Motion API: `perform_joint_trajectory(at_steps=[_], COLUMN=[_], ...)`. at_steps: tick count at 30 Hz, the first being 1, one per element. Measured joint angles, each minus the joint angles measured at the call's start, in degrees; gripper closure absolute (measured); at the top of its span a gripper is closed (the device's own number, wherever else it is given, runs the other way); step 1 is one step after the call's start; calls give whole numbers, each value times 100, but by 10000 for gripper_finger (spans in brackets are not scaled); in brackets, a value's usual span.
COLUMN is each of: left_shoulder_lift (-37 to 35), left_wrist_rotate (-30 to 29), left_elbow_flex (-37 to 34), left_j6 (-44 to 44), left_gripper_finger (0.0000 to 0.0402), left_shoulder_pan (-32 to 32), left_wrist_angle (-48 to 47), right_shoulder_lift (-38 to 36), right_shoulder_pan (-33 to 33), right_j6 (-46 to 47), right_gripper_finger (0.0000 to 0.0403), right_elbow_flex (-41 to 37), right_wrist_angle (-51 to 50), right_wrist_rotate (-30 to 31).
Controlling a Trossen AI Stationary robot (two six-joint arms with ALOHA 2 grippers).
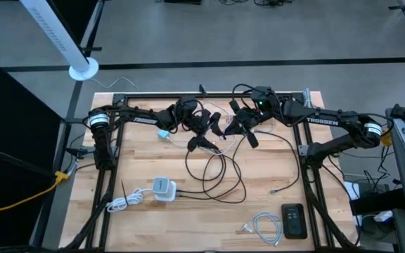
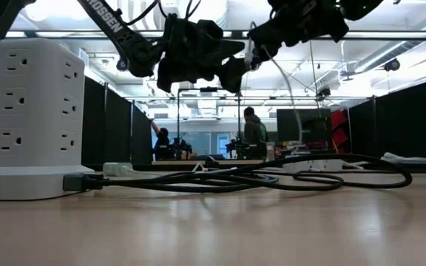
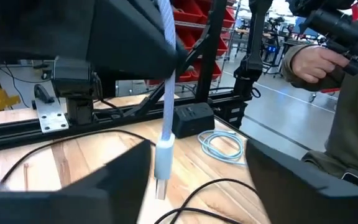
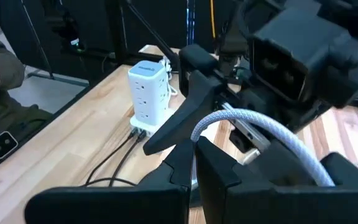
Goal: Plug in charger cables
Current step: Insert the purple charger cable into the top white outlet extension
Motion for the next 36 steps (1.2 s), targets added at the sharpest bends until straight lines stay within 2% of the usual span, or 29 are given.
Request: perform_joint_trajectory(at_steps=[6, 8, 17, 21, 24, 31, 33, 36], left_shoulder_lift=[0, 0, 0, 0, 0, -2, -2, -2], left_wrist_rotate=[9, 0, -5, -81, -132, -570, -709, -962], left_elbow_flex=[5, 19, 10, 2, 0, -9, -9, -11], left_j6=[125, 168, 211, 271, 278, 225, 234, 181], left_gripper_finger=[348, 385, 391, 391, 391, 391, 391, 391], left_shoulder_pan=[51, 71, 92, 134, 240, 396, 406, 460], left_wrist_angle=[4, -2, -27, -35, -88, -320, -328, -327], right_shoulder_lift=[-6, -4, -4, -4, -4, -35, -39, -62], right_shoulder_pan=[0, 0, 0, 2, -2, -2, -2, -2], right_j6=[-5, 31, 281, 723, 809, 934, 920, 935], right_gripper_finger=[403, 403, 403, 397, 371, 278, 259, 246], right_elbow_flex=[0, 0, 0, 0, 0, 0, 0, 0], right_wrist_angle=[-16, -17, -23, -25, -29, -38, -45, -83], right_wrist_rotate=[-2, -9, 20, 459, 603, 964, 989, 1332])
